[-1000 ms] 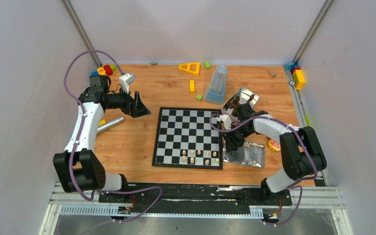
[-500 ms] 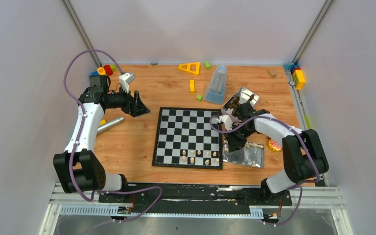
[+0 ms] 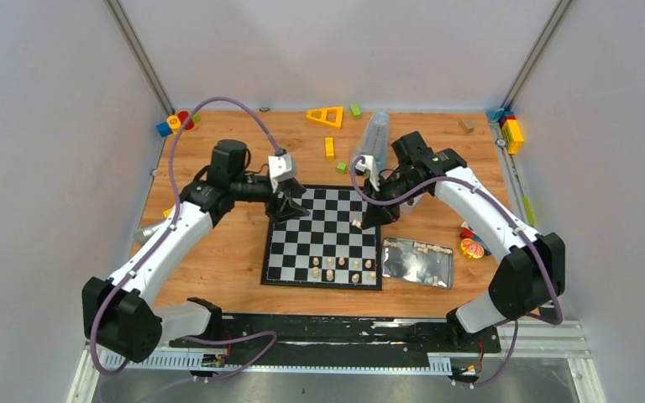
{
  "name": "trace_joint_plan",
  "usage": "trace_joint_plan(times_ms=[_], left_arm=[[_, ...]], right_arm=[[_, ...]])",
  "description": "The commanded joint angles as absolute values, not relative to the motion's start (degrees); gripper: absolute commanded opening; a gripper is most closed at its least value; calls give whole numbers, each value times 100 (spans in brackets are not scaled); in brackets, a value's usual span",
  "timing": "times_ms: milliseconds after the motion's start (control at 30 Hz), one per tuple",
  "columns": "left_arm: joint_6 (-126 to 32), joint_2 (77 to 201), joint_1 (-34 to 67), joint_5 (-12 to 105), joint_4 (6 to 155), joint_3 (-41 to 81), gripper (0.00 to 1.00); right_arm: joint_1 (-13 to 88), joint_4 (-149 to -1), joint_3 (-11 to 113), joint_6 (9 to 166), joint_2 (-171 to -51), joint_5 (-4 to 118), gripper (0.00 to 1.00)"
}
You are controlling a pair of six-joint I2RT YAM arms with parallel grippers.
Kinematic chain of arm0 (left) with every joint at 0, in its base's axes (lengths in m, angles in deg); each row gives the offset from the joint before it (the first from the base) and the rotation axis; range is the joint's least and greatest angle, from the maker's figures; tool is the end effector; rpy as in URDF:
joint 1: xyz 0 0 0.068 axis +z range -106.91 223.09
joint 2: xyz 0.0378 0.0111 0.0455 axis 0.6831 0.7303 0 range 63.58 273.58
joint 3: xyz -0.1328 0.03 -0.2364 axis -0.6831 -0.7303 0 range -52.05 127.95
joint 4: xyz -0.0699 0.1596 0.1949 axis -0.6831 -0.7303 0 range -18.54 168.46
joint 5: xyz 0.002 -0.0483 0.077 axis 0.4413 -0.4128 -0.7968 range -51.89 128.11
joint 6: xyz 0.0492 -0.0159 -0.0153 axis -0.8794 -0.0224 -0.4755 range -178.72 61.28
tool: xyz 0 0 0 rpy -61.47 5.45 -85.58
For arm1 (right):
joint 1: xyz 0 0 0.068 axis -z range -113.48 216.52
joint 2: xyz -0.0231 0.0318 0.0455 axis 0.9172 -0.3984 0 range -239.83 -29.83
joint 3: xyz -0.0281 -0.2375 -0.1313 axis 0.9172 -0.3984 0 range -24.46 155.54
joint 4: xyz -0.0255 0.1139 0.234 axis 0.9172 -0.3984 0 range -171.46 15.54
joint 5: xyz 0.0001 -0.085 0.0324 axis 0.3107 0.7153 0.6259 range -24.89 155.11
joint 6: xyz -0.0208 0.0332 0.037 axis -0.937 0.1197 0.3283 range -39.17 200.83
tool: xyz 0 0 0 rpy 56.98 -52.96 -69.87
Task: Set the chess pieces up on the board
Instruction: Place the chess piece on the chessboard.
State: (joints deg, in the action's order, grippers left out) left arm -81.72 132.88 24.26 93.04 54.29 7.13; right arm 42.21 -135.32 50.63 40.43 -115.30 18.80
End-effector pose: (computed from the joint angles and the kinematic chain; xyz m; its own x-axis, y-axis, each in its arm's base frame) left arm 0.2334 -0.1104 0.3233 -0.1682 0.2944 -0.9408 0.9682 0.2287 -0.1015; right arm 0.2472 0.1397 0.2982 -0.3356 -0.6427 -0.6887 -0.9372 0.1539 0.3131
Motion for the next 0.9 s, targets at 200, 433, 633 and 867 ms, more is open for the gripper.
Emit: trace_joint_plan(times_ms=[200, 433, 633, 867], left_arm=[[-9623, 13707, 970, 9134, 6289, 984, 61], [-10115, 13870, 634, 9099, 6163, 931, 59], [-10118, 13930, 486, 9126, 6189, 985, 56], [-10236, 13961, 374, 9136, 6023, 1015, 45]], right_arm=[[3792, -13966, 6124, 4196, -12269, 292, 0], [3796, -13957, 6149, 4242, -12268, 48, 0], [3795, -13946, 6138, 4268, -12274, 44, 0], [3794, -13930, 6166, 4320, -12269, 97, 0]])
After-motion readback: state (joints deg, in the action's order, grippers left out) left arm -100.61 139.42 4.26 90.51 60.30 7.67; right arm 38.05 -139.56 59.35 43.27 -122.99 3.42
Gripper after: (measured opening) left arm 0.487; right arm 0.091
